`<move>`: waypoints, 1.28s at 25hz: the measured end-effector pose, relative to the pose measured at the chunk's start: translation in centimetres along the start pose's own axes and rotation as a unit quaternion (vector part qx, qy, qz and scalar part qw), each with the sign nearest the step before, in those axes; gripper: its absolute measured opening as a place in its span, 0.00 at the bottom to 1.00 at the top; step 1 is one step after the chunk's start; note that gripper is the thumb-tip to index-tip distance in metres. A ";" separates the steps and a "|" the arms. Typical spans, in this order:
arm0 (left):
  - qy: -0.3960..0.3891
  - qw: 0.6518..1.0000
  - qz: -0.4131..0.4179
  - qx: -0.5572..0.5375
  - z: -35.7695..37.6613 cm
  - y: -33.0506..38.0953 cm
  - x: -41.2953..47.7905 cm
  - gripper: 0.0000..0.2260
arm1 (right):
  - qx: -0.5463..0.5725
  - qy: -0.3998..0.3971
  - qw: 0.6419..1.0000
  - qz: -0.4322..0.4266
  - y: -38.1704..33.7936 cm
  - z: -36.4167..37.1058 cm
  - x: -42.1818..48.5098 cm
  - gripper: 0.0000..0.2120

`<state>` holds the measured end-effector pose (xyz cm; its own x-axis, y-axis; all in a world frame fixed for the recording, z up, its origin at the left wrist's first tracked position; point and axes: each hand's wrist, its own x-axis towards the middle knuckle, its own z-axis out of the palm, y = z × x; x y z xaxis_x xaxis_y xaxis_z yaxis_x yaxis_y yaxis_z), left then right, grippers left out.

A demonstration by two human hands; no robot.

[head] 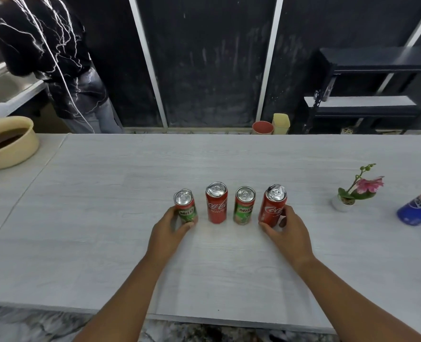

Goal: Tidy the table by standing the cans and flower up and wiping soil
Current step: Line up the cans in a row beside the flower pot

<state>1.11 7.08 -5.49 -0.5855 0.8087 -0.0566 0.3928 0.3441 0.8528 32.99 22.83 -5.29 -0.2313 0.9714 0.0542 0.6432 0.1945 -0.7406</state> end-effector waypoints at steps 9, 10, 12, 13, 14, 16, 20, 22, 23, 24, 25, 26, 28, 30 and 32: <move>-0.008 1.000 -0.005 -0.023 0.3 -0.9 1.5 0.27 | 0.003 0.012 1.000 -0.009 0.5 0.1 0.2 0.30; -0.006 1.000 -0.006 -0.025 0.3 -1.0 1.6 0.27 | 0.003 0.011 1.000 -0.010 0.5 0.2 0.3 0.30; -0.008 1.000 -0.009 -0.027 0.2 -0.9 1.6 0.27 | 0.002 0.011 1.000 -0.013 0.6 0.2 0.3 0.31; -0.009 0.999 -0.009 -0.029 0.2 -0.8 1.6 0.27 | 0.002 0.009 1.000 -0.013 0.6 0.2 0.3 0.32; -0.010 0.999 -0.008 -0.030 0.2 -0.8 1.6 0.27 | 0.004 0.007 1.000 -0.013 0.6 0.2 0.4 0.32; -0.008 1.000 -0.007 -0.028 0.2 -0.8 1.6 0.27 | 0.008 0.004 1.000 -0.011 0.7 0.2 0.4 0.33; -0.010 1.000 -0.007 -0.024 0.3 -0.6 1.5 0.27 | 0.005 0.007 1.000 -0.012 0.9 0.3 0.4 0.33; -0.012 1.000 -0.008 -0.027 0.3 -0.5 1.5 0.28 | 0.008 0.009 1.000 -0.016 1.0 0.3 0.4 0.33; -0.012 1.000 -0.007 -0.028 0.2 -0.5 1.4 0.28 | 0.011 0.010 1.000 -0.018 1.0 0.3 0.4 0.32; -0.013 0.999 -0.006 -0.030 0.2 -0.4 1.4 0.28 | 0.013 0.011 1.000 -0.020 1.1 0.3 0.4 0.31; -0.015 0.999 -0.007 -0.032 0.2 -0.4 1.5 0.28 | 0.015 0.011 1.000 -0.020 1.1 0.3 0.5 0.30; -0.017 0.999 -0.008 -0.035 0.1 -0.4 1.6 0.28 | 0.015 0.011 1.000 -0.021 1.2 0.3 0.5 0.30; -0.020 0.999 -0.006 -0.035 0.1 -0.4 1.6 0.27 | 0.015 0.011 1.000 -0.022 1.3 0.3 0.5 0.29; -0.021 0.999 -0.008 -0.033 0.1 -0.5 1.4 0.27 | 0.019 0.007 1.000 -0.023 1.3 0.3 0.5 0.30; -0.026 0.999 -0.010 -0.029 -0.1 -0.4 1.4 0.27 | 0.029 0.002 0.999 -0.022 1.3 0.3 0.5 0.30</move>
<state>0.07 8.02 -5.83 -0.5551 0.8259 -0.0989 0.3384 0.3328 0.8802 33.50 23.49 -6.39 -0.2543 0.9629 0.0903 0.5895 0.2284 -0.7749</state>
